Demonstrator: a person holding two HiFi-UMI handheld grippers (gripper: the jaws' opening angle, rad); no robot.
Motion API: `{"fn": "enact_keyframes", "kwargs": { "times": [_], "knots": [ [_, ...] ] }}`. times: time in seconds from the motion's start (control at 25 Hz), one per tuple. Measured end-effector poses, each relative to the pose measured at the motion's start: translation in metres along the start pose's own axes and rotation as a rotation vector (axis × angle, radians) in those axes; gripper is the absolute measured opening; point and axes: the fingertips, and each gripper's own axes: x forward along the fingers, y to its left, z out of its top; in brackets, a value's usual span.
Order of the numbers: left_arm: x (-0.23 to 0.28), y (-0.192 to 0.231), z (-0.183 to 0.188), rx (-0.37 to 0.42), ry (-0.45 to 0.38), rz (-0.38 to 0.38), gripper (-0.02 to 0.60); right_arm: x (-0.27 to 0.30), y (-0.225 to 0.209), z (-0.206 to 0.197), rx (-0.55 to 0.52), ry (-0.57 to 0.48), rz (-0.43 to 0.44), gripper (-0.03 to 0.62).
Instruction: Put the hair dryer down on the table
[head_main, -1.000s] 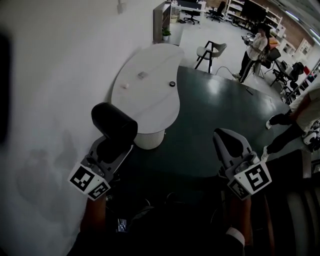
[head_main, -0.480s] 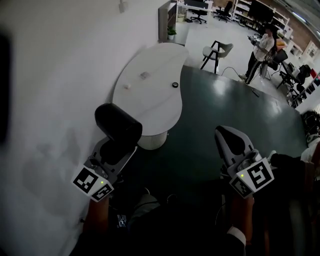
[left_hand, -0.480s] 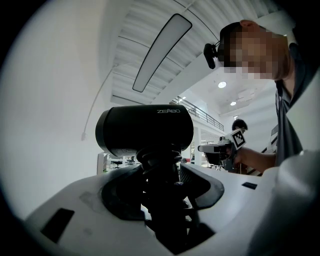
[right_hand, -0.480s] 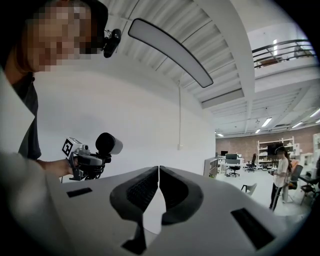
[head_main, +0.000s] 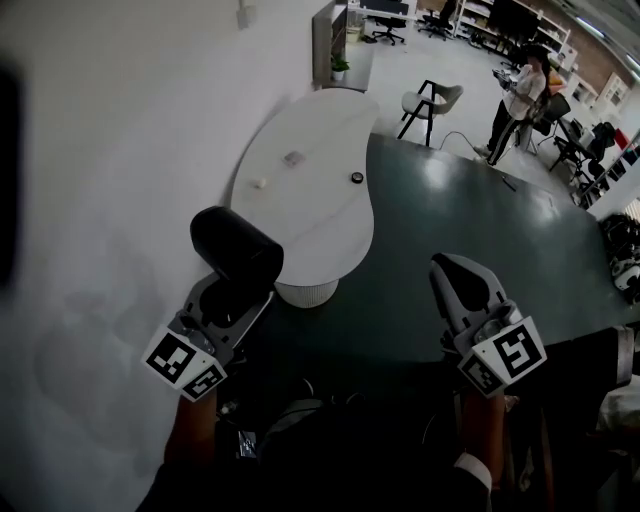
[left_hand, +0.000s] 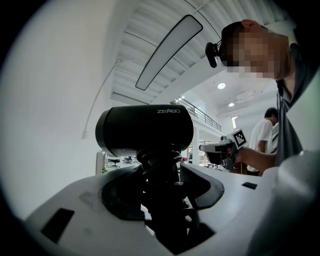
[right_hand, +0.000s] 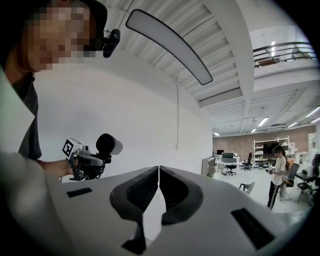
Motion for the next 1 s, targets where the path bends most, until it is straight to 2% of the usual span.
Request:
{"fn": "enact_keyframes", "kwargs": {
  "times": [0.36,0.6,0.88,1.0],
  "knots": [
    [-0.002,0.058,0.004,0.0,0.003,-0.062,0.213,0.047,0.018,0.005,0.006,-0.022,-0.053,0.009],
    [0.002,0.081,-0.003,-0.016,0.012,-0.076,0.213,0.063,0.017,-0.003,0.01,0.008,-0.076,0.009],
    [0.021,0.084,-0.008,-0.037,0.025,-0.048,0.213,0.073,-0.005,-0.004,0.017,0.005,-0.049,0.009],
    [0.036,0.077,-0.005,-0.022,0.029,-0.036,0.213,0.072,-0.022,-0.006,0.024,0.01,-0.035,0.009]
  ]
}}
